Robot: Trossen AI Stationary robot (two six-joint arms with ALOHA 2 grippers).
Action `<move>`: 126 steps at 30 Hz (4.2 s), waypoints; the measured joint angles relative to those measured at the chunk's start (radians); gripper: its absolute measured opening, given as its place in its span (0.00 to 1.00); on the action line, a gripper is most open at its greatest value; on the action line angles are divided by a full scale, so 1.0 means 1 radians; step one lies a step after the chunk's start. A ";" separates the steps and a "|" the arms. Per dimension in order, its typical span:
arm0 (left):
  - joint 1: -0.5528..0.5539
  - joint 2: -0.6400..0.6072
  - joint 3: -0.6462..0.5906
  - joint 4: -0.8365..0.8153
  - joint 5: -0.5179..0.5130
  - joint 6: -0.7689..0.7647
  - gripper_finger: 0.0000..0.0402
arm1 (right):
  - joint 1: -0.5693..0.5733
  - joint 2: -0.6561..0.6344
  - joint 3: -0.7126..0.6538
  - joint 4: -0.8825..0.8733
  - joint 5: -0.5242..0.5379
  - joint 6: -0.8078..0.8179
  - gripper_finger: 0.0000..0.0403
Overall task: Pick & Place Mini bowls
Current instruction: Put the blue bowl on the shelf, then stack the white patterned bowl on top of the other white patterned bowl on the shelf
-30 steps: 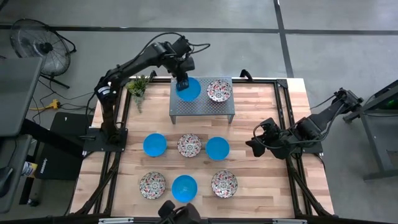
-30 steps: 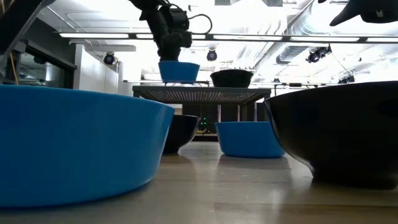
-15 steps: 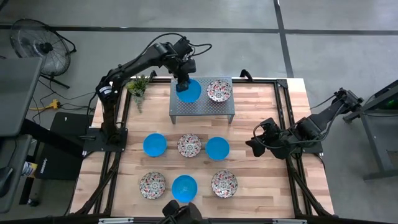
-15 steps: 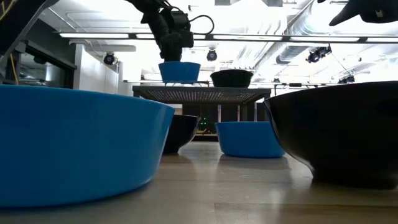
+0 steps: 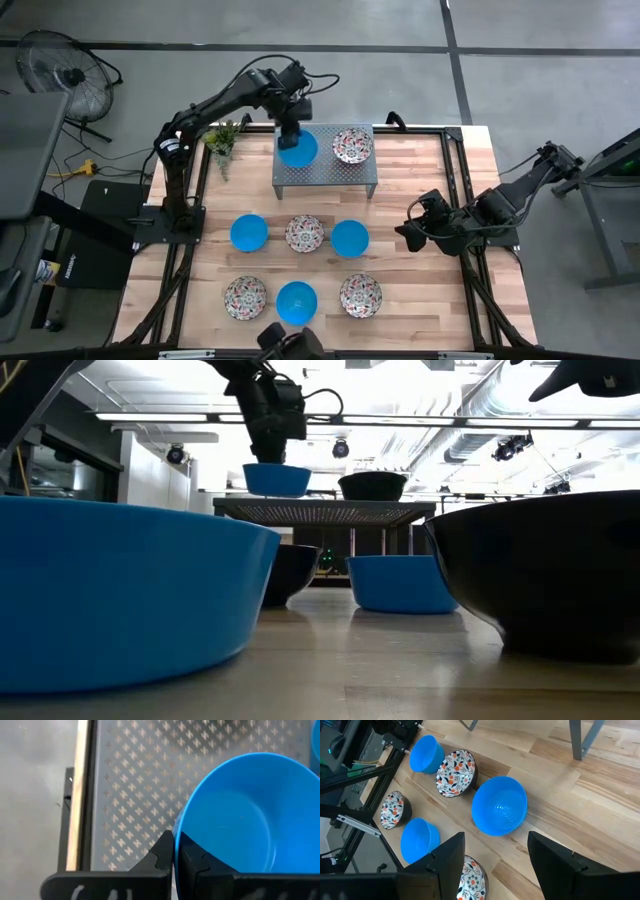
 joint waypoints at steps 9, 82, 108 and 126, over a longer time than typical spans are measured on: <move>0.002 0.000 0.000 0.026 0.005 -0.025 0.00 | 0.000 0.000 0.000 0.000 0.000 0.000 0.51; -0.005 0.005 0.000 0.009 0.005 0.005 0.33 | 0.000 0.000 0.000 -0.016 -0.053 -0.068 0.51; -0.246 -0.215 0.000 -0.097 -0.007 -0.058 0.33 | 0.001 0.000 0.000 0.022 -0.236 -0.316 0.51; -0.642 -0.408 -0.337 0.150 -0.168 -0.333 0.33 | 0.281 0.116 0.000 0.085 -0.178 -0.275 0.51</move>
